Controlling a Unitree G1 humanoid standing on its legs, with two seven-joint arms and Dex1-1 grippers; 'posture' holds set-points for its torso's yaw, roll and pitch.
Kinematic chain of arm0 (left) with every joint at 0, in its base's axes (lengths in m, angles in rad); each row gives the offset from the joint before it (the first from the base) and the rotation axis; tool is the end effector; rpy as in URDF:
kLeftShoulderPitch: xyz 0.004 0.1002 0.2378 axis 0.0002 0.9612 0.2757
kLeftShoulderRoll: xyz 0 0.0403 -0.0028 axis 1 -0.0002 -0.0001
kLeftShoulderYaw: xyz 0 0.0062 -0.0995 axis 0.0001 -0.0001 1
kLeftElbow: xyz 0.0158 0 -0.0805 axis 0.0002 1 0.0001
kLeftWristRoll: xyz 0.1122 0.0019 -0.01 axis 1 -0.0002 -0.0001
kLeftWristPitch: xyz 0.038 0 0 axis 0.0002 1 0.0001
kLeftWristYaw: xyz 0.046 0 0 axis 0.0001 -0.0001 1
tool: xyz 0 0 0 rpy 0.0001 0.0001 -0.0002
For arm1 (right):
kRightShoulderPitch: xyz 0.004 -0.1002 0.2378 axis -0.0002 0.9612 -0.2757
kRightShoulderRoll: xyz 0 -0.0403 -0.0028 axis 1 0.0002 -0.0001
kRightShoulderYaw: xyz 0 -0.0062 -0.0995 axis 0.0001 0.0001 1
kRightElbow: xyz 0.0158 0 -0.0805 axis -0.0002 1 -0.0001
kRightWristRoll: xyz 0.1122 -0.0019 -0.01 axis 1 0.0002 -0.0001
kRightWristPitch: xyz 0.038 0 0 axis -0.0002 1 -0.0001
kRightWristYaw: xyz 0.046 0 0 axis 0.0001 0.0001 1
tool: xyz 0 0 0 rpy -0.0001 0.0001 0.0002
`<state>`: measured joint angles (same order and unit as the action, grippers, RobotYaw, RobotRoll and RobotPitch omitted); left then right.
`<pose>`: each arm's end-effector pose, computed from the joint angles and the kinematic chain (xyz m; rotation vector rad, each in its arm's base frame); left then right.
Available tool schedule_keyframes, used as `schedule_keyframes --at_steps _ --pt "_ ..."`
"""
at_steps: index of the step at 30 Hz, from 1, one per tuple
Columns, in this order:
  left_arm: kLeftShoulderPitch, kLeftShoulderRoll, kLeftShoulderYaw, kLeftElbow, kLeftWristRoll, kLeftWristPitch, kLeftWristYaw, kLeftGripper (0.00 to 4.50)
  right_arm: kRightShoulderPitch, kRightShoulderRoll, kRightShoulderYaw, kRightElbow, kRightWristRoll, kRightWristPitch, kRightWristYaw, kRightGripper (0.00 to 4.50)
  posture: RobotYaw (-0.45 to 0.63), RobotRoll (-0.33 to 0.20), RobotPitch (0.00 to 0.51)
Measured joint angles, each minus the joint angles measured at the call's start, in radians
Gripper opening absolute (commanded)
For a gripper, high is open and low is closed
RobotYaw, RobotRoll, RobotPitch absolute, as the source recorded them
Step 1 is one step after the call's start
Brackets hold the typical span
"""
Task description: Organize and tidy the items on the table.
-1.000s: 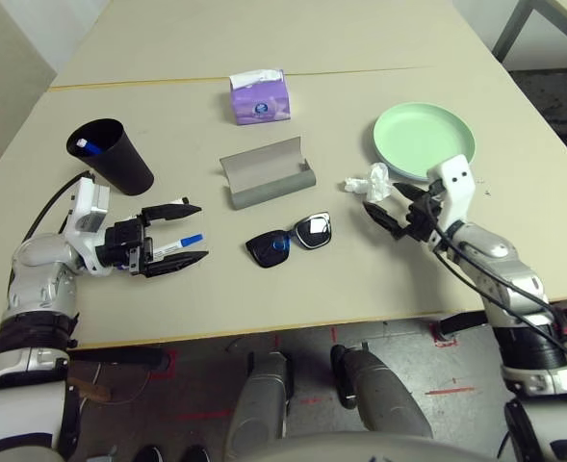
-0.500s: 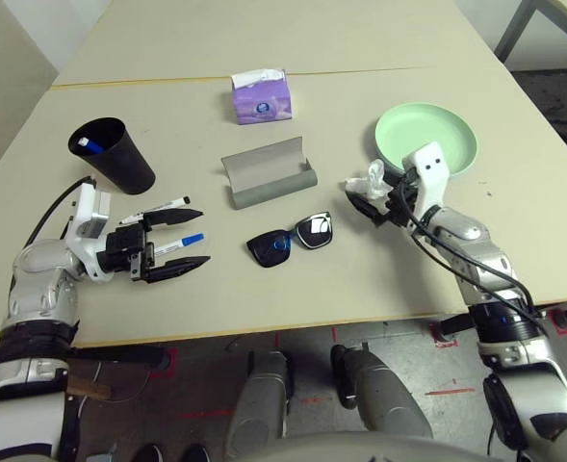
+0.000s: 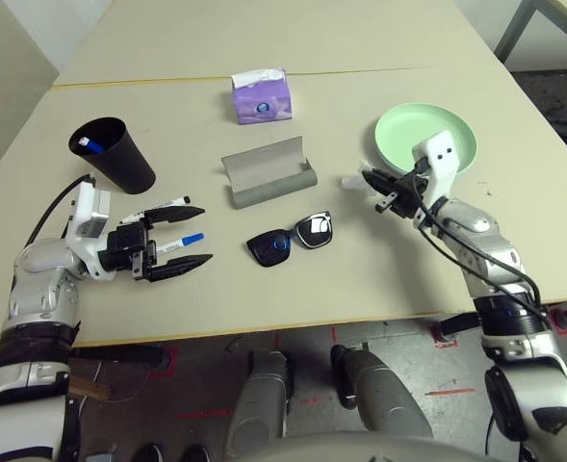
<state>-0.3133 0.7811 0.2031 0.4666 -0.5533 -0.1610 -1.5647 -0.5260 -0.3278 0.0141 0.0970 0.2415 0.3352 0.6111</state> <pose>0.2490 0.3483 0.1426 0.2734 -0.0550 -1.1856 0.3011 -0.1765 0.1543 -0.1261 -0.0457 0.7025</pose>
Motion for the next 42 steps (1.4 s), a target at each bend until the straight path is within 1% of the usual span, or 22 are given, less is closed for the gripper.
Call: schedule_keyframes --at_steps 5,8,10,12,14,16,21,24,25,26,28,29,30,32,34,35,37,40,42 --pt "0.006 -0.01 0.0 -0.004 0.0 0.001 0.003 4.5 -0.013 0.002 -0.024 -0.003 0.027 0.023 -0.013 0.04 -0.05 0.0 0.205" --pt "0.006 -0.011 0.0 -0.004 0.0 0.003 0.005 4.5 -0.108 -0.01 -0.083 0.0 0.055 0.049 -0.038 0.04 -0.05 0.0 0.205" --pt "0.006 -0.011 0.0 -0.003 0.001 0.004 0.006 4.5 -0.187 -0.044 -0.124 0.02 0.073 0.058 -0.044 0.04 -0.05 0.0 0.205" --pt "0.006 -0.012 0.0 -0.003 0.001 0.004 0.006 4.5 -0.238 -0.073 -0.154 0.055 0.075 0.056 -0.043 0.04 -0.05 0.0 0.205" --pt "0.006 -0.013 0.0 -0.002 0.001 0.004 0.006 4.5 -0.267 -0.094 -0.165 0.122 0.071 0.036 -0.039 0.04 -0.04 0.0 0.206" --pt "0.006 -0.016 0.0 -0.003 0.001 0.004 0.008 4.5 -0.288 -0.119 -0.162 0.238 0.045 -0.012 -0.032 0.04 -0.03 0.0 0.205" --pt "0.018 -0.018 0.012 -0.01 0.001 0.004 0.018 4.5 -0.302 -0.148 -0.147 0.451 -0.023 -0.126 -0.019 0.04 -0.02 0.0 0.204" --pt "0.031 -0.018 0.018 -0.028 0.0 0.006 0.023 4.5 -0.329 -0.147 -0.144 0.549 -0.05 -0.184 -0.016 0.6 -0.02 0.0 0.207" --pt "0.037 -0.018 0.019 -0.034 -0.001 0.007 0.026 4.5 -0.343 -0.147 -0.144 0.575 -0.055 -0.201 -0.017 1.02 -0.02 0.0 0.209" --pt "0.041 -0.018 0.02 -0.036 -0.001 0.008 0.026 4.5 -0.354 -0.146 -0.144 0.588 -0.057 -0.211 -0.017 1.33 -0.02 0.0 0.209" --pt "0.047 -0.018 0.02 -0.037 -0.001 0.01 0.029 4.5 -0.372 -0.145 -0.144 0.6 -0.06 -0.228 -0.017 2.19 -0.02 0.0 0.211" --pt "0.048 -0.018 0.02 -0.037 -0.001 0.01 0.031 4.5 -0.376 -0.145 -0.144 0.6 -0.06 -0.233 -0.015 2.48 -0.02 0.0 0.211" --pt "0.048 -0.018 0.02 -0.038 -0.001 0.011 0.034 4.5 -0.378 -0.146 -0.144 0.596 -0.06 -0.234 -0.012 2.88 -0.02 0.0 0.212" --pt "0.05 -0.018 0.021 -0.042 -0.001 0.014 0.035 4.5 -0.371 -0.152 -0.144 0.568 -0.059 -0.225 -0.001 3.55 -0.02 0.0 0.212" --pt "0.05 -0.018 0.021 -0.046 -0.001 0.016 0.035 4.5 -0.344 -0.177 -0.145 0.491 -0.051 -0.181 0.018 4.35 -0.04 0.0 0.214" --pt "0.05 -0.018 0.021 -0.046 -0.001 0.018 0.035 4.5 -0.321 -0.197 -0.147 0.432 -0.042 -0.148 0.03 4.43 -0.05 0.0 0.214" --pt "0.045 -0.018 0.021 -0.038 0.0 0.019 0.033 4.5 -0.259 -0.247 -0.153 0.297 -0.014 -0.066 0.06 4.43 -0.06 0.0 0.22" --pt "0.023 -0.015 0.021 -0.007 0.003 0.018 0.017 4.5 -0.117 -0.34 -0.16 0.039 0.04 0.089 0.116 4.43 -0.08 0.0 0.226" --pt "0.012 -0.008 0.022 0.016 0.005 0.018 0.003 4.5 -0.042 -0.388 -0.172 -0.11 0.089 0.213 0.129 4.43 -0.09 0.0 0.229"
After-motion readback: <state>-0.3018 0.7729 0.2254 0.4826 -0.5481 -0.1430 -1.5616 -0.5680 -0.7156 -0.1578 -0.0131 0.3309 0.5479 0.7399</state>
